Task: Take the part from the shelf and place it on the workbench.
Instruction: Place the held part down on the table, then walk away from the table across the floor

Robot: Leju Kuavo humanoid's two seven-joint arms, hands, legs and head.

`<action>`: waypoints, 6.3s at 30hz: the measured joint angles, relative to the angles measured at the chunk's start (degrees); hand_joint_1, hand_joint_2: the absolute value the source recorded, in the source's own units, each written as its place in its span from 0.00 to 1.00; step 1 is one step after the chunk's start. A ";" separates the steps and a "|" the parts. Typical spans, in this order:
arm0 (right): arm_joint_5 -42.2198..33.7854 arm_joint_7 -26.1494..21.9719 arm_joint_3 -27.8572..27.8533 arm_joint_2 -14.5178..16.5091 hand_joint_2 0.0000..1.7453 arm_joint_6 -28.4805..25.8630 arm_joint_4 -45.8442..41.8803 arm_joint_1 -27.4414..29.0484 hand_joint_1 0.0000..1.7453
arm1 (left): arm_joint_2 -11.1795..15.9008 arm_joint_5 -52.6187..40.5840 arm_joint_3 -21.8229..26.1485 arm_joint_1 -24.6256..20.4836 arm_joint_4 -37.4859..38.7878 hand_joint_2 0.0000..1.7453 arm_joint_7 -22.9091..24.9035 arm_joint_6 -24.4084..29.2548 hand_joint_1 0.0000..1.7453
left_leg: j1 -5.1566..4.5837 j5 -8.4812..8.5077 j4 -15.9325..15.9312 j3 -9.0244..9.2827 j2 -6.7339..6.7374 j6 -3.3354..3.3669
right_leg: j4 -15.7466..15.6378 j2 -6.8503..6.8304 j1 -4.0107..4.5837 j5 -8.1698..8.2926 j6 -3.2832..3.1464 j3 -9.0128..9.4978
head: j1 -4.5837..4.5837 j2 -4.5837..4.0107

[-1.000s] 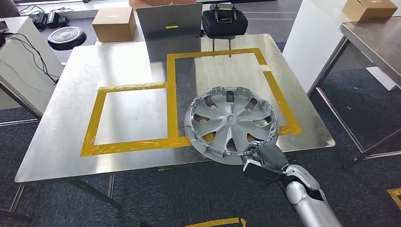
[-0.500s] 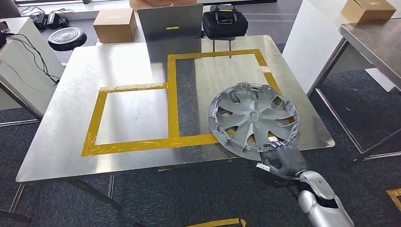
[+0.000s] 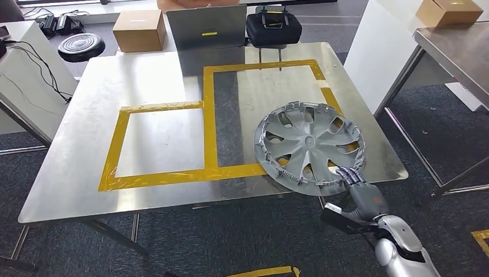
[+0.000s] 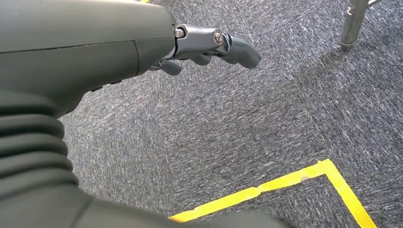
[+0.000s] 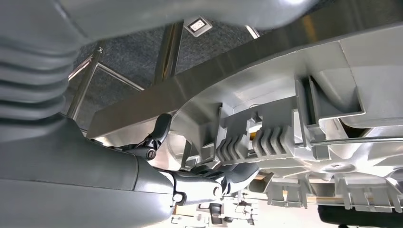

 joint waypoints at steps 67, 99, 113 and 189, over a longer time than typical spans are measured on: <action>1.82 -2.36 11.13 -14.24 0.00 13.58 18.87 -44.97 0.00 | -2.18 0.38 3.79 -0.65 -0.05 0.00 -3.34 -1.15 0.00 | 1.31 2.09 -0.30 -1.63 0.36 0.22 | 4.20 -0.09 -2.54 -1.01 4.08 -1.35 | 0.46 0.00; 7.02 4.59 17.79 -12.36 0.00 7.42 17.42 -43.16 0.00 | -2.44 0.80 4.52 -1.11 -0.19 0.00 -2.25 -1.96 0.00 | -0.33 4.31 0.52 -4.97 0.67 1.25 | 2.66 -0.30 -0.81 -1.56 1.70 1.01 | -0.04 0.00; 8.13 5.29 17.83 -8.12 0.00 4.68 17.48 -42.42 0.00 | -2.02 0.95 5.74 -1.67 -0.44 0.00 -1.41 -2.16 0.00 | 0.82 -2.71 7.41 -0.05 0.30 -2.09 | 0.36 -0.32 -1.02 6.24 -0.05 -6.77 | -0.49 0.00; -46.06 10.45 -50.48 22.67 0.50 0.96 48.04 8.13 0.00 | 0.74 2.55 7.34 1.57 -1.94 0.25 8.87 -8.47 0.00 | 0.43 -2.66 -1.23 3.56 0.72 -0.02 | -1.94 -0.29 -0.58 7.96 1.08 -5.67 | 0.01 0.00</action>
